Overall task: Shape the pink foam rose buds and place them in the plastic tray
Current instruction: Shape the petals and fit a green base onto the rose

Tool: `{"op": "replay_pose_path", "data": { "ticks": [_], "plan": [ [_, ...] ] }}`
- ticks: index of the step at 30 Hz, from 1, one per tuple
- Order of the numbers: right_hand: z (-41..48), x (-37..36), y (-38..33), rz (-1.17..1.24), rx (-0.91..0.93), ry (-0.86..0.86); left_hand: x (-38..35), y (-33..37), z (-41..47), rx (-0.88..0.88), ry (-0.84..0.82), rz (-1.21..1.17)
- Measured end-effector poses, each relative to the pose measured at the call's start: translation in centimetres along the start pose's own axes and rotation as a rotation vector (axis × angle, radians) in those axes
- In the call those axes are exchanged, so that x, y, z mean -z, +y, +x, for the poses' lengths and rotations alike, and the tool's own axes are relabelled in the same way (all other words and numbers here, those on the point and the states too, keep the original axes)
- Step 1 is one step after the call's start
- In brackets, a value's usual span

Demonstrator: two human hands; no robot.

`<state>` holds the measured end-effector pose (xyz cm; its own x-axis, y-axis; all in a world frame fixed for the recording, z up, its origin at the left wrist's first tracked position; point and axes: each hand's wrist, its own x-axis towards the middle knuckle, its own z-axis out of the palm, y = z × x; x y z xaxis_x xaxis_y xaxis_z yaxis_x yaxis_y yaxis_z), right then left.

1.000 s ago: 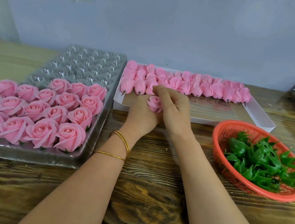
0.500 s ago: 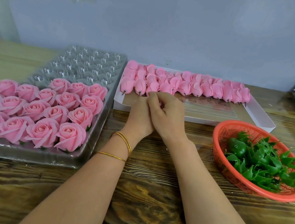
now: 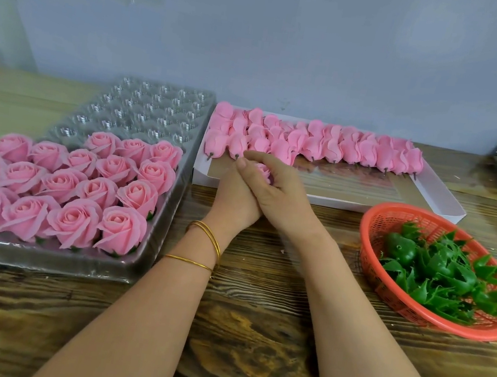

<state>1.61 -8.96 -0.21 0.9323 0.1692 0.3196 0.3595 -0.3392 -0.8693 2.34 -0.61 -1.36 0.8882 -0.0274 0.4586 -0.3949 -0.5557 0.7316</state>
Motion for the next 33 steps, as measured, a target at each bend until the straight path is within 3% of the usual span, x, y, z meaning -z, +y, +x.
{"op": "replay_pose_path", "data": {
  "ticks": [6,21,33],
  "plan": [
    [-0.1,0.3,0.1,0.013,-0.045,-0.045,-0.5,-1.0,0.5,-0.021,-0.011,0.162],
    [0.2,0.9,-0.4,0.301,-0.122,0.016,0.0,0.2,-0.1,-0.020,0.087,-0.043],
    [0.0,0.4,-0.6,0.193,-0.059,0.022,-0.1,0.4,0.1,-0.020,0.099,0.022]
  ]
}}
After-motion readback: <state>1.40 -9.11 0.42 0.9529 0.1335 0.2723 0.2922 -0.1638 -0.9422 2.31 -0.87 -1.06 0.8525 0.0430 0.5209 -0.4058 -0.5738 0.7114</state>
